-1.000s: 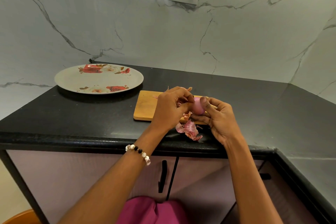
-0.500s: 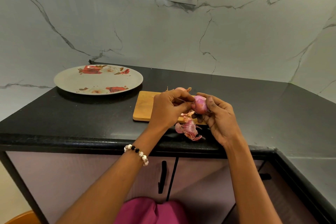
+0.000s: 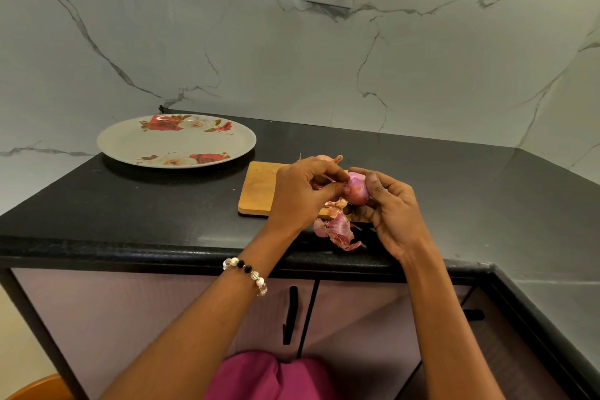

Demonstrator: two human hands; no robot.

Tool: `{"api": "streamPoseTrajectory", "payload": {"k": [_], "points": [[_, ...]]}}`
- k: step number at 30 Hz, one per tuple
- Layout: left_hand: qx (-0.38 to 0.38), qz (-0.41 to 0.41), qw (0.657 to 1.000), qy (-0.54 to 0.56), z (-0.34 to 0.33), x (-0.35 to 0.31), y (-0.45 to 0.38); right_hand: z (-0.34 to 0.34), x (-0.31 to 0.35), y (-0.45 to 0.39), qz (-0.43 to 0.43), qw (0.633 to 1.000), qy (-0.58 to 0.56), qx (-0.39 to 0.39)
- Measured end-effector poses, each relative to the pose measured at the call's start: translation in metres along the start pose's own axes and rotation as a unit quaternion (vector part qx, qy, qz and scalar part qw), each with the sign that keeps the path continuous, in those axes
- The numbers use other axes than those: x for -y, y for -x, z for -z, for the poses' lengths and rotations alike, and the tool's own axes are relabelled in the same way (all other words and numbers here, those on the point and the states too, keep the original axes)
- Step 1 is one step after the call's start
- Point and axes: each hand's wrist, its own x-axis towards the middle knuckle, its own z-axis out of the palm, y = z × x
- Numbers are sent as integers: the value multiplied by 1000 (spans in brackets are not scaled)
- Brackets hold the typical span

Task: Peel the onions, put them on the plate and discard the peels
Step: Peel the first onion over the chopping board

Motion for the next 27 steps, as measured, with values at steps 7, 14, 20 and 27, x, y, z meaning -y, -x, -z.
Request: {"api": "streamPoseTrajectory", "payload": {"k": [7, 14, 20, 27], "points": [[0, -2, 1000, -8, 0, -2, 0, 0, -1, 0, 4, 1000, 1, 11], [17, 14, 999, -37, -3, 2, -1, 0, 0, 0, 4, 1000, 9, 19], [44, 4, 996, -79, -5, 6, -1, -1, 0, 0, -1, 1000, 15, 9], [84, -1, 991, -100, -6, 4, 0, -1, 3, 1, -8, 1000, -10, -9]]}}
